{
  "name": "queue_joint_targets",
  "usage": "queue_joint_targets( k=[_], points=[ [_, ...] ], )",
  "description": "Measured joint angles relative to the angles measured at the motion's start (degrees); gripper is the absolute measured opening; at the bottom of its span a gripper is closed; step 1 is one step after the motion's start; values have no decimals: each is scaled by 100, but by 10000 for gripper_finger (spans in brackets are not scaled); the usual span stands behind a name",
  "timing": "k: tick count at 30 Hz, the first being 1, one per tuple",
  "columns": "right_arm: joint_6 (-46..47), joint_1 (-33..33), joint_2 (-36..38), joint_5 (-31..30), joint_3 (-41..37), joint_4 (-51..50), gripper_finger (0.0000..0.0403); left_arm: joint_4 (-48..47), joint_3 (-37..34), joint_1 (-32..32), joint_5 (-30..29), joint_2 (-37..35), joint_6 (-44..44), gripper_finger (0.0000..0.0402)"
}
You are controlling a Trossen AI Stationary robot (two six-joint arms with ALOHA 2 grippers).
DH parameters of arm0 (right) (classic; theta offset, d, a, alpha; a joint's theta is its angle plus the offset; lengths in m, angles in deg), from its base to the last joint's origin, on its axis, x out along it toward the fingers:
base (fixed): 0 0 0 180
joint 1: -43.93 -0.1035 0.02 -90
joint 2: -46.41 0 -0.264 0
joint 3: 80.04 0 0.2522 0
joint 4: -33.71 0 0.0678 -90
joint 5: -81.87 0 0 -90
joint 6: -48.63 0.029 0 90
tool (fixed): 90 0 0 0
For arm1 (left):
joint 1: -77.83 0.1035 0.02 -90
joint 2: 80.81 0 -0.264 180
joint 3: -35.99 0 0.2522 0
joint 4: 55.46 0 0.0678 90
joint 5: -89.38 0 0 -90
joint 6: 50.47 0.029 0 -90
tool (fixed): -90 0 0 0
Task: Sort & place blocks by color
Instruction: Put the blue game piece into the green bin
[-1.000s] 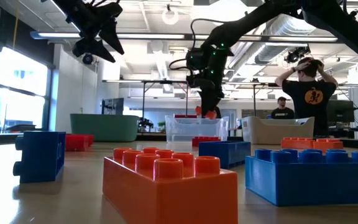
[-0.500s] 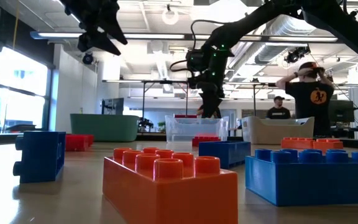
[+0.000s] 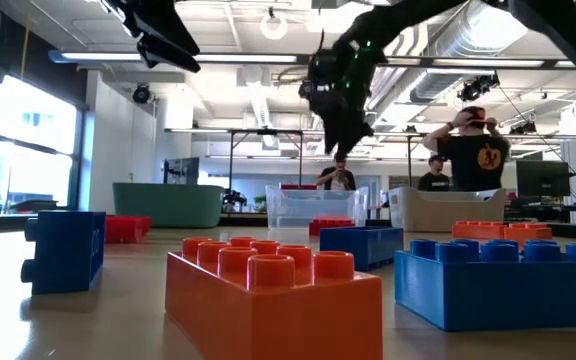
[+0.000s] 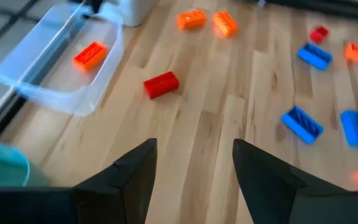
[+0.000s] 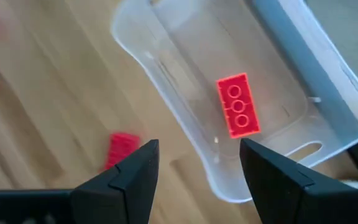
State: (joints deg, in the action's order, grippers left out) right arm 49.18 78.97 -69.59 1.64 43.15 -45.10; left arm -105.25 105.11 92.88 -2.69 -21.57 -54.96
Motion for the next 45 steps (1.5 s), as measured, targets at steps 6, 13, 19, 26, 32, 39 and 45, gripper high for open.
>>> queue_joint_targets(
  k=[6, 13, 19, 26, 32, 39, 45],
  points=[
    [1004, -393, 513, -18, 1, 41, 211, 4, 0, -336, 472, 0, 1099, 200],
    [2027, -1052, 883, -463, 3, 61, 211, 42, 0, -780, 767, 141, 2309, 200],
    [2740, -1645, 913, -743, 6, 61, 211, 40, 0, -1327, 1027, 584, 2850, 200],
    [3408, -2194, 913, -1380, 6, 61, 211, 72, 0, -2009, 1025, 1224, 3064, 200],
    [3717, -2469, 913, -1655, 6, 60, 211, 474, -2, -2502, 994, 1794, 3069, 200],
    [3953, -2582, 915, -1746, 6, 52, 211, 859, -2, -2871, 981, 2427, 3068, 200],
    [3974, -2582, 915, -1799, 6, 45, 211, 1020, -2, -3120, 977, 2943, 3023, 200]
  ],
)
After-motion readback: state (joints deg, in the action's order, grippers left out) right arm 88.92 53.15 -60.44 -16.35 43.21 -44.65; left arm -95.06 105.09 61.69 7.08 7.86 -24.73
